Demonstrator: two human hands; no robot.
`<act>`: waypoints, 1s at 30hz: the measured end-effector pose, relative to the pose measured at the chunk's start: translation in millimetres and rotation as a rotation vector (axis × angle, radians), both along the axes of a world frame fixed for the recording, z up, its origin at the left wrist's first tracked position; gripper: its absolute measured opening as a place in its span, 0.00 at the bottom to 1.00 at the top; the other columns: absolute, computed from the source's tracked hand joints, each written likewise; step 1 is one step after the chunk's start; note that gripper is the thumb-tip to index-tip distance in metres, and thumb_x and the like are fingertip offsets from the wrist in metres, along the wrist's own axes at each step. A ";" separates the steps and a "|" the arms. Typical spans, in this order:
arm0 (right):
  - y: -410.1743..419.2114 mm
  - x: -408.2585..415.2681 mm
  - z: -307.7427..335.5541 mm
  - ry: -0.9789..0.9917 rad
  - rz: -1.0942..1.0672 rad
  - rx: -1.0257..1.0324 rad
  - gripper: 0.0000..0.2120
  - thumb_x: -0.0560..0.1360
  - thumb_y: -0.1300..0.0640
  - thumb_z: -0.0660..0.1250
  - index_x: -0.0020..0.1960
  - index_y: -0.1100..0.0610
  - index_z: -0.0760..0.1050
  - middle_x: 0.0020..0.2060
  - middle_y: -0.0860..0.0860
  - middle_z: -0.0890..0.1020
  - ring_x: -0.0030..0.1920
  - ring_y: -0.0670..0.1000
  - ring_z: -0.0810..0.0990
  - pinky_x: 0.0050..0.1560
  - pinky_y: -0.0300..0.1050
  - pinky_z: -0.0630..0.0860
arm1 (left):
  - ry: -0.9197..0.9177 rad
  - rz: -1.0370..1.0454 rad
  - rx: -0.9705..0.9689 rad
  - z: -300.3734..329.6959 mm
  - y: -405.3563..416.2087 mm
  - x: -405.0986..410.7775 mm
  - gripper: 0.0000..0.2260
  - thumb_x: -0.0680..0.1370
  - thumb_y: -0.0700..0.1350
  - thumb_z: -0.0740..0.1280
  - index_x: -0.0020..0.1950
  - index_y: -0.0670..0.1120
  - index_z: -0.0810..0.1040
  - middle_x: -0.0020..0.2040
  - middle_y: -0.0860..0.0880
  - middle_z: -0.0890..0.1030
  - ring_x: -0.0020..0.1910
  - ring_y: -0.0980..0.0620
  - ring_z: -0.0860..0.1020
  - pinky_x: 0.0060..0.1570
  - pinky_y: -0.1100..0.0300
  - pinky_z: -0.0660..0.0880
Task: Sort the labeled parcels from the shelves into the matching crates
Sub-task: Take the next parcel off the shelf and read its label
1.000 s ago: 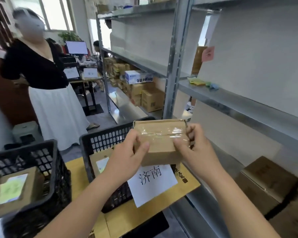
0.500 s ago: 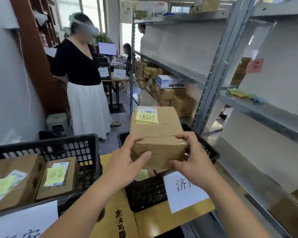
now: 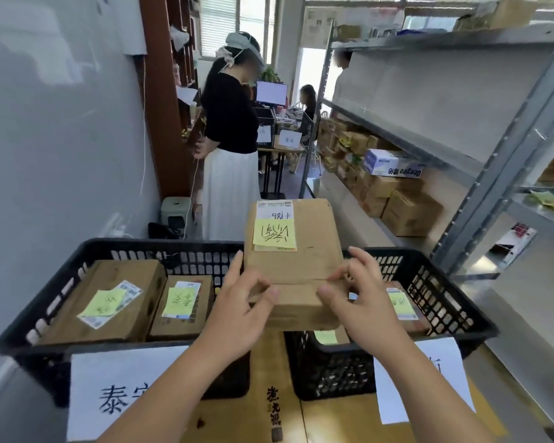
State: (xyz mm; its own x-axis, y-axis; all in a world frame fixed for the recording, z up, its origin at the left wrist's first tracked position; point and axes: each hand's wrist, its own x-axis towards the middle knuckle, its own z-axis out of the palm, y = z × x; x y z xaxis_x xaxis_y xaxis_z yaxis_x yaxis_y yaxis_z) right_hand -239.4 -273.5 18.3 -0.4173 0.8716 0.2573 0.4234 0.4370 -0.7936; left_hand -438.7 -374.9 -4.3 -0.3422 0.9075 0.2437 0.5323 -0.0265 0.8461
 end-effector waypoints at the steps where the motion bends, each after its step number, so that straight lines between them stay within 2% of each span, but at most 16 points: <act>1: 0.4 -4.6 -1.0 -0.031 0.046 0.019 0.14 0.75 0.52 0.75 0.56 0.38 0.76 0.75 0.35 0.58 0.70 0.41 0.67 0.66 0.43 0.69 | -0.004 0.020 -0.011 -3.4 -2.1 -3.3 0.04 0.81 0.53 0.66 0.47 0.56 0.74 0.77 0.65 0.52 0.75 0.66 0.49 0.67 0.61 0.59; 3: 0.2 -12.9 -3.9 -0.099 0.145 0.046 0.24 0.76 0.52 0.74 0.66 0.32 0.72 0.78 0.31 0.52 0.72 0.34 0.62 0.67 0.40 0.66 | 0.014 0.047 0.009 -9.0 -6.0 -10.1 0.05 0.80 0.52 0.68 0.48 0.55 0.73 0.78 0.68 0.47 0.73 0.71 0.51 0.65 0.62 0.60; 5: 1.9 -20.1 -11.6 -0.138 0.227 0.068 0.27 0.77 0.52 0.71 0.72 0.33 0.69 0.78 0.27 0.49 0.72 0.26 0.54 0.69 0.40 0.65 | 0.062 0.037 0.044 -12.4 -8.4 -15.7 0.05 0.80 0.49 0.68 0.52 0.57 0.73 0.78 0.71 0.43 0.72 0.76 0.51 0.65 0.64 0.59; 8: 6.7 -26.5 -22.8 -0.213 0.291 0.057 0.27 0.79 0.54 0.68 0.76 0.40 0.69 0.79 0.29 0.50 0.77 0.32 0.52 0.77 0.46 0.62 | 0.149 -0.017 0.057 -15.7 -7.2 -18.3 0.15 0.80 0.47 0.68 0.63 0.61 0.71 0.79 0.71 0.46 0.71 0.74 0.57 0.66 0.66 0.61; 11: 17.0 -25.4 -26.3 -0.264 0.313 0.011 0.27 0.80 0.54 0.65 0.77 0.41 0.67 0.79 0.30 0.50 0.79 0.36 0.51 0.79 0.45 0.58 | 0.180 0.000 0.023 -21.0 1.3 -16.2 0.22 0.80 0.46 0.69 0.67 0.66 0.67 0.78 0.72 0.47 0.68 0.80 0.53 0.69 0.64 0.59; 14: 36.4 -17.7 -29.0 -0.238 0.323 -0.021 0.26 0.80 0.53 0.65 0.76 0.40 0.68 0.79 0.29 0.51 0.78 0.34 0.52 0.78 0.43 0.58 | 0.197 0.028 -0.001 -25.3 16.7 -8.0 0.24 0.79 0.48 0.68 0.72 0.63 0.66 0.78 0.71 0.47 0.73 0.71 0.55 0.72 0.58 0.59; 17: 63.0 -7.0 -31.8 -0.211 0.319 0.000 0.21 0.82 0.45 0.64 0.75 0.40 0.70 0.79 0.29 0.53 0.77 0.33 0.53 0.76 0.43 0.58 | 0.248 0.027 -0.017 -20.8 36.8 9.7 0.33 0.80 0.49 0.67 0.79 0.66 0.54 0.79 0.69 0.38 0.72 0.64 0.59 0.65 0.59 0.66; 19: 83.8 4.7 -34.8 -0.199 0.315 0.019 0.20 0.83 0.46 0.64 0.74 0.41 0.72 0.79 0.31 0.55 0.77 0.33 0.54 0.76 0.40 0.58 | 0.318 0.050 -0.085 -15.4 55.9 24.3 0.37 0.80 0.51 0.66 0.78 0.70 0.43 0.77 0.67 0.32 0.64 0.64 0.61 0.55 0.65 0.70; 20: 95.0 12.3 -36.3 -0.201 0.313 0.017 0.20 0.82 0.47 0.65 0.74 0.41 0.72 0.78 0.30 0.56 0.76 0.31 0.55 0.74 0.36 0.58 | 0.346 0.047 -0.119 -14.4 67.4 31.7 0.38 0.81 0.52 0.65 0.78 0.70 0.41 0.77 0.67 0.31 0.62 0.65 0.59 0.55 0.66 0.69; 22: 119.0 30.4 -38.3 -0.218 0.316 0.015 0.20 0.81 0.50 0.67 0.73 0.41 0.73 0.77 0.29 0.56 0.74 0.28 0.56 0.70 0.29 0.57 | 0.353 0.000 -0.159 -17.3 92.9 46.6 0.35 0.82 0.53 0.63 0.79 0.67 0.43 0.78 0.68 0.35 0.67 0.66 0.58 0.65 0.62 0.67; 24: 146.0 48.8 -42.8 -0.235 0.327 0.022 0.21 0.80 0.52 0.69 0.73 0.42 0.73 0.77 0.30 0.57 0.74 0.30 0.58 0.71 0.29 0.57 | 0.346 -0.057 -0.166 -25.3 120.0 61.8 0.31 0.81 0.54 0.63 0.81 0.61 0.52 0.79 0.68 0.41 0.76 0.64 0.55 0.74 0.58 0.62; 26: 172.4 66.0 -50.8 -0.247 0.327 0.022 0.23 0.79 0.53 0.70 0.73 0.42 0.73 0.77 0.30 0.57 0.75 0.34 0.59 0.73 0.35 0.60 | 0.345 -0.072 -0.204 -34.1 145.1 78.2 0.29 0.81 0.55 0.63 0.81 0.57 0.57 0.80 0.67 0.44 0.78 0.59 0.56 0.74 0.59 0.61; 30: 213.6 96.9 -79.8 -0.302 0.327 -0.028 0.27 0.77 0.51 0.72 0.74 0.41 0.70 0.78 0.29 0.53 0.77 0.37 0.58 0.75 0.41 0.62 | 0.356 -0.084 -0.319 -53.4 181.1 110.8 0.28 0.81 0.57 0.62 0.80 0.58 0.59 0.80 0.66 0.45 0.75 0.55 0.64 0.71 0.55 0.67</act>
